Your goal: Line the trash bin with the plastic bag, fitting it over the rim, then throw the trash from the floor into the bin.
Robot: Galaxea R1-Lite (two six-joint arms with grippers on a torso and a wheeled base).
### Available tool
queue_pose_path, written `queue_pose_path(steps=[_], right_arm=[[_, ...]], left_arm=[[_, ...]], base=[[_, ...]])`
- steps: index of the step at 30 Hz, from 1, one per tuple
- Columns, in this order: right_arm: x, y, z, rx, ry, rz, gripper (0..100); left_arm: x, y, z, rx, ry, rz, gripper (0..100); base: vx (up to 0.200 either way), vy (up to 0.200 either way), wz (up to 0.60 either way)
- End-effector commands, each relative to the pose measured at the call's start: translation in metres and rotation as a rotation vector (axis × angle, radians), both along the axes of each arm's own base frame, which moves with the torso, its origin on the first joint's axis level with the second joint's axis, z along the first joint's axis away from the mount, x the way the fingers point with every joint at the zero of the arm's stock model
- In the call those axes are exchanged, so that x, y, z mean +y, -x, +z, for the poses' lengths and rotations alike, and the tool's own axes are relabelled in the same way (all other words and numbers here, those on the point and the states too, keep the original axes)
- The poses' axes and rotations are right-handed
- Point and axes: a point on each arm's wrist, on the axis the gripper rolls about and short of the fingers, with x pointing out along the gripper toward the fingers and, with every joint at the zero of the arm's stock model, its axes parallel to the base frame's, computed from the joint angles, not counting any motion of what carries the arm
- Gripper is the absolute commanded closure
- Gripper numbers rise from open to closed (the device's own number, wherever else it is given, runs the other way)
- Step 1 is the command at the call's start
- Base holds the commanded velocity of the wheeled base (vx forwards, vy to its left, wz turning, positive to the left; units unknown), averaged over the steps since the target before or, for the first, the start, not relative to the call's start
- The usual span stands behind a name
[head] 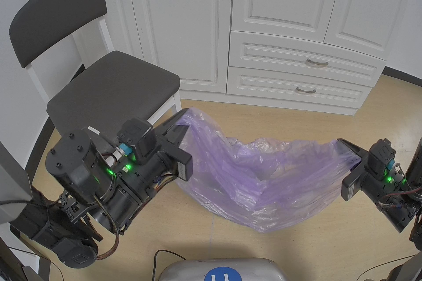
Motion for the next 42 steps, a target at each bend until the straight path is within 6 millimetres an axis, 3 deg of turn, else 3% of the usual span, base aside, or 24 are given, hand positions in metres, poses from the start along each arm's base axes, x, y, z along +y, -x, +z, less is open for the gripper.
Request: queue_pose_path(steps=[1,12,17,31,42], right_arm=[[0.007,0.005,-0.004,0.010,0.009,0.048,100],[0.004,0.015,-0.008,-0.068,0.080,0.079,100],[0.000,0.022,-0.009,-0.087,0.123,0.088,100],[0.000,0.018,-0.011,-0.079,0.135,0.070,100],[0.010,-0.004,-0.002,-0.050,-0.032,0.034,100]], left_arm=[[-0.008,0.011,0.002,-0.001,0.011,-0.047,100],[-0.016,0.035,0.008,-0.007,0.028,-0.109,100],[-0.015,0.033,0.006,0.000,0.021,-0.097,100],[-0.016,0.031,0.004,0.005,0.018,-0.093,100],[-0.025,0.023,-0.004,0.040,0.027,-0.096,100]], base=[[0.000,0.000,0.00],[0.000,0.000,0.00],[0.000,0.000,0.00],[0.000,0.000,0.00],[0.000,0.000,0.00]])
